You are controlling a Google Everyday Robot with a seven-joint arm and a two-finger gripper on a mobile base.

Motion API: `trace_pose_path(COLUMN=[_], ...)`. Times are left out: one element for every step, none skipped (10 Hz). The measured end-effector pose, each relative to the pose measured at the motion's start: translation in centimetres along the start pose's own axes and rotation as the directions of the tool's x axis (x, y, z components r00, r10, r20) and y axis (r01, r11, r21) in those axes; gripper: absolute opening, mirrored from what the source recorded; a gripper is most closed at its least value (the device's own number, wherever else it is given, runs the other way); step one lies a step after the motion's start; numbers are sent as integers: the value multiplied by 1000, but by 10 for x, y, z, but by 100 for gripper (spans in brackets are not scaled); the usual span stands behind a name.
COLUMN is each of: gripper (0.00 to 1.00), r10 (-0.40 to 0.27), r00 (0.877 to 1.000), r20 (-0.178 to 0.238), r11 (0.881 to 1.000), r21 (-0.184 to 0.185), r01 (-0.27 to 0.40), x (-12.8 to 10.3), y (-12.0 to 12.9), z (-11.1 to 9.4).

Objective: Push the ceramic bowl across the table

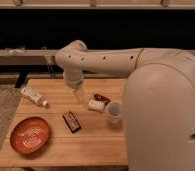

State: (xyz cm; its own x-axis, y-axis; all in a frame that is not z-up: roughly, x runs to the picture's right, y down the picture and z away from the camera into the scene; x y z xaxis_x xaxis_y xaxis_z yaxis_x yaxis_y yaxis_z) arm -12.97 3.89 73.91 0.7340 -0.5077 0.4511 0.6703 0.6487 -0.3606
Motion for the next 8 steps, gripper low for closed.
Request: trace_pose_path(gripper=[80,80,80,80,80,80,80,80], r10=[-42,-78,-130,-171,-212,-252,-311,-332], r00=[999,997,991,985,977,967,949,941], r20=[7,12,19,25,30,42,55,67], r11=[999,997,991,985,977,968,950,943], r21=[-5,-5,-5,-3,-2,-2,3,5], r01=[42,79,131,171,212,252,312,332], x=[-24,-45,-75,-98,-119,-142,-175,-189], y=[6,10,18,24,28,33,38,41], z=[4,7,14,19,25,31,39,42])
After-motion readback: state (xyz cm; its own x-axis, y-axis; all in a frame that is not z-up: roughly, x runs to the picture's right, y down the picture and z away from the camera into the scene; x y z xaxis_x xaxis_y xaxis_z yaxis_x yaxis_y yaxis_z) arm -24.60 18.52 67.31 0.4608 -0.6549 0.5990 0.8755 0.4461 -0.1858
